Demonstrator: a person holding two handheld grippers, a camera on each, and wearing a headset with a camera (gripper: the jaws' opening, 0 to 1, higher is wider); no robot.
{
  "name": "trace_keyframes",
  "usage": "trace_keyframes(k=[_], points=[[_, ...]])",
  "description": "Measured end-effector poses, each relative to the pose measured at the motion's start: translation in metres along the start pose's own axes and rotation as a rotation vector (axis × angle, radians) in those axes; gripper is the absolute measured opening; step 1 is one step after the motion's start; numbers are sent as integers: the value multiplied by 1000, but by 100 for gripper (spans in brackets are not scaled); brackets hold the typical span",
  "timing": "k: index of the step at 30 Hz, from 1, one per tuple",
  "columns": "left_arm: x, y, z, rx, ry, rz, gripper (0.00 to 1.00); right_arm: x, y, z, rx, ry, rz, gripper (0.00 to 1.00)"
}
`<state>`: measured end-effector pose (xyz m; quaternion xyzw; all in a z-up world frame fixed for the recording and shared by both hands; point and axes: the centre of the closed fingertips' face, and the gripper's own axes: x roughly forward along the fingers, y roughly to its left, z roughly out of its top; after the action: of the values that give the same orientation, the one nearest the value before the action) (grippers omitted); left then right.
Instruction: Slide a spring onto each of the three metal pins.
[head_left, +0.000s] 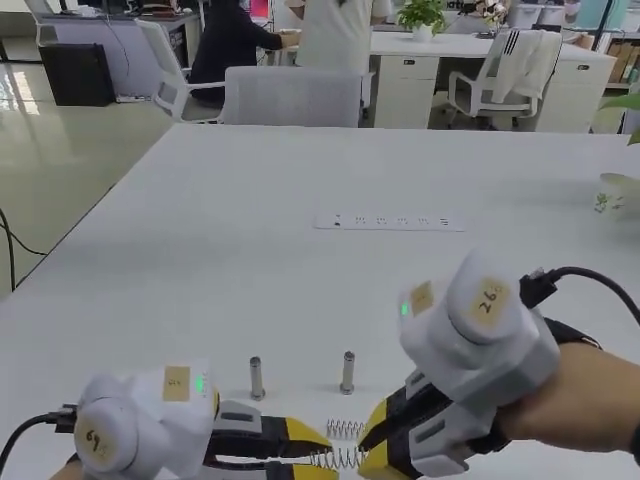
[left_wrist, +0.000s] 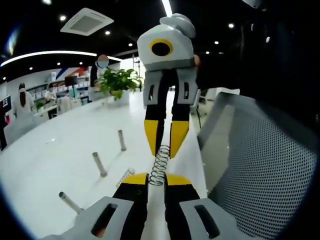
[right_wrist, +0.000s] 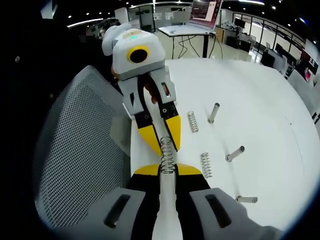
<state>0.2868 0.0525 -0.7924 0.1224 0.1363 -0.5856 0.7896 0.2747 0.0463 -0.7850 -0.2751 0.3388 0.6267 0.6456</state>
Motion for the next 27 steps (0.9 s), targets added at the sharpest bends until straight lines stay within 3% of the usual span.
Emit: trace_keyframes(k=[7, 12, 22, 27], points=[[0, 0, -1, 6, 4, 1, 4, -6, 0, 16, 45, -86, 15, 8], [0, -1, -2, 4, 5, -4, 3, -7, 0, 23, 51, -115, 16, 8], [1, 0, 2, -1, -10, -3, 3, -5, 2, 43, 18, -151, 6, 8], [0, 0, 2, -6, -12, -2, 3, -3, 2, 45, -9, -129, -2, 8]])
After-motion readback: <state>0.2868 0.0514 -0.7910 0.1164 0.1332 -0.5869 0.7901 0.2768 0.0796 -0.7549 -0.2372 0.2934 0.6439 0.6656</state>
